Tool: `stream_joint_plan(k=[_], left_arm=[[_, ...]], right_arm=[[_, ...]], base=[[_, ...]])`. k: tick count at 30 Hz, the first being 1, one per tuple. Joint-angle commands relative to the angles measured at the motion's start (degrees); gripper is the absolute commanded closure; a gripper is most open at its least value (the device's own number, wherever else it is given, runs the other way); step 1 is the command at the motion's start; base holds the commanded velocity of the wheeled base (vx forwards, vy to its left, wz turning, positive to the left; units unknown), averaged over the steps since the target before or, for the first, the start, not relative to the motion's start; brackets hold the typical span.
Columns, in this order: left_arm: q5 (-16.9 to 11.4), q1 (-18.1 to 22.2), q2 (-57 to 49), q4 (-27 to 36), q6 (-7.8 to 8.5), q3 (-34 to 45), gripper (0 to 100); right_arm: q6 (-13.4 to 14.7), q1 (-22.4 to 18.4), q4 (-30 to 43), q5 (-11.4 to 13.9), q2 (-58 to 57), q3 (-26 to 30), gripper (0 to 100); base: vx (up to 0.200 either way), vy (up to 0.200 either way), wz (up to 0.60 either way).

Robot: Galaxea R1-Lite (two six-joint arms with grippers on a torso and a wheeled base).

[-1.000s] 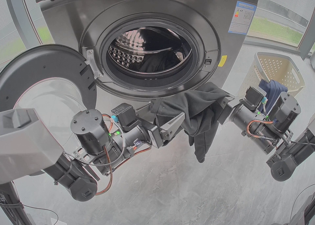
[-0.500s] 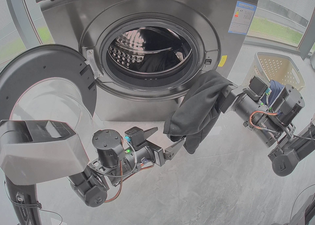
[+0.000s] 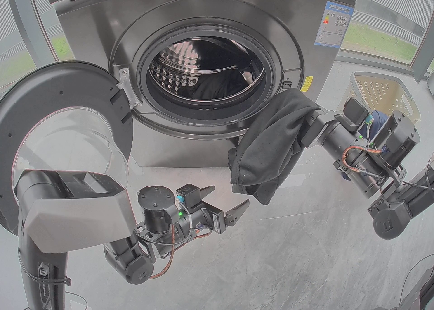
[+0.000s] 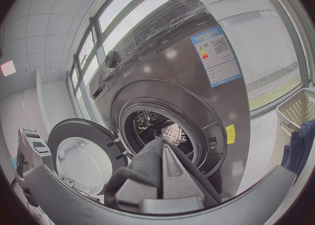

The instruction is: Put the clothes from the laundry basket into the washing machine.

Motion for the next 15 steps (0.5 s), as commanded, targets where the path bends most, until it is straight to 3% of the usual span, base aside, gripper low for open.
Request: stream_joint_plan(k=[1,15], left_arm=[[0.0,-0.5,2.1,-0.1,-0.04,-1.9,0],[0.1,-2.1,10.2,-0.1,-0.22,-12.5,0]], right_arm=[[0.0,0.5,0.0,-0.3,0.3,-0.5,100],[0.4,2.4,0.9,-2.0,1.4,-1.2,100]], base=[[0.000,0.000,0.00],[0.000,0.000,0.00]])
